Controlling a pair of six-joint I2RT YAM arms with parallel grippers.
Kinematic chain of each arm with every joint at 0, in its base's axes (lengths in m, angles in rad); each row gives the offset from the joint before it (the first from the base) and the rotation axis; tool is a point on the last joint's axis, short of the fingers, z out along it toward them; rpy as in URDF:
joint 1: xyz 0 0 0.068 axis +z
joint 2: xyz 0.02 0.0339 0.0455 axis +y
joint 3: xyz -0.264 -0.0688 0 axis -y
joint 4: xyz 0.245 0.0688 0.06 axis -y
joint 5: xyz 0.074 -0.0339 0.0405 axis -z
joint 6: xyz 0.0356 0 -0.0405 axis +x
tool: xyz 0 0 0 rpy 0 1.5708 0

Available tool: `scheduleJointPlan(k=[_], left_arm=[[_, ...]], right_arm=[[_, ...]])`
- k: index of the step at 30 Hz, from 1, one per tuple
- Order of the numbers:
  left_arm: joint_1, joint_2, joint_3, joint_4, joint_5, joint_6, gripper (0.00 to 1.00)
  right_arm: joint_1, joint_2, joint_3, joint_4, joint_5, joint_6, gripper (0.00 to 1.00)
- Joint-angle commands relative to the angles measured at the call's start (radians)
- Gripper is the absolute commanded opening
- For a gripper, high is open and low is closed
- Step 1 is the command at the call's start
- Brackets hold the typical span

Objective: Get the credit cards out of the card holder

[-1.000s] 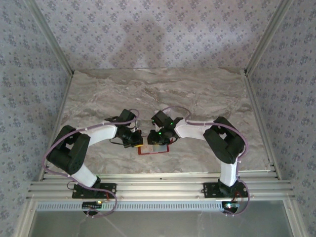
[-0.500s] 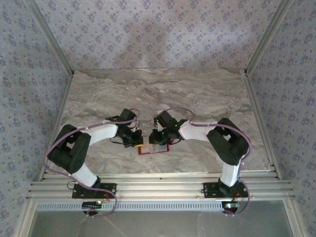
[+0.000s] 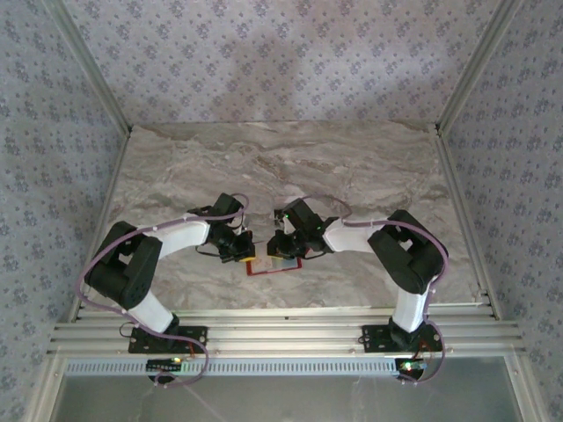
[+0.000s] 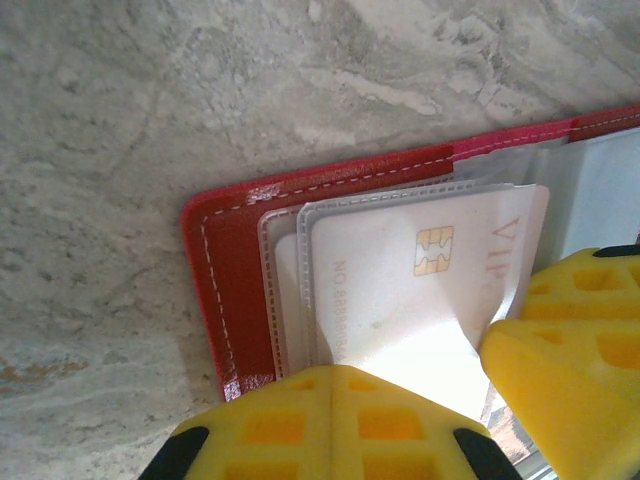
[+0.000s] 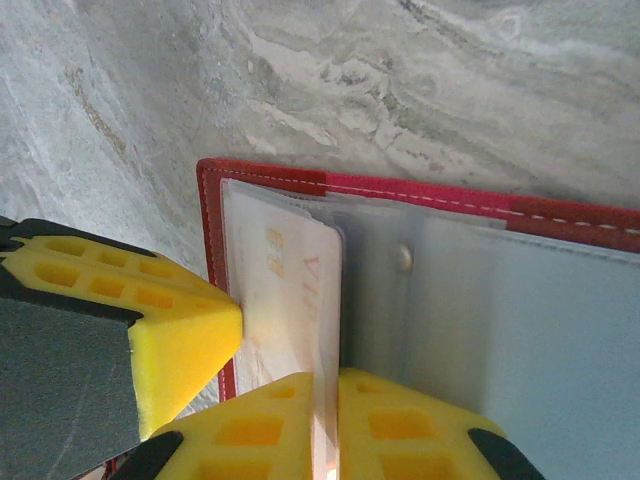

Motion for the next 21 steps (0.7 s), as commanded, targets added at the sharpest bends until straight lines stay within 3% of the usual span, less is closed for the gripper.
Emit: scheduleJointPlan(k=[1,21], left_arm=[[-0.005,0.018,0.017,-0.042,-0.020,0.019,0.03],[-0.007,0.037,0.016,-0.057,-0.046,0.021,0.03]], right_arm=[[-0.003,-0.023,-0.019,0.043,-0.023,0.018,0.12],[-0.021,-0.051,-0.082,0.165,-0.056,0.079,0.10]])
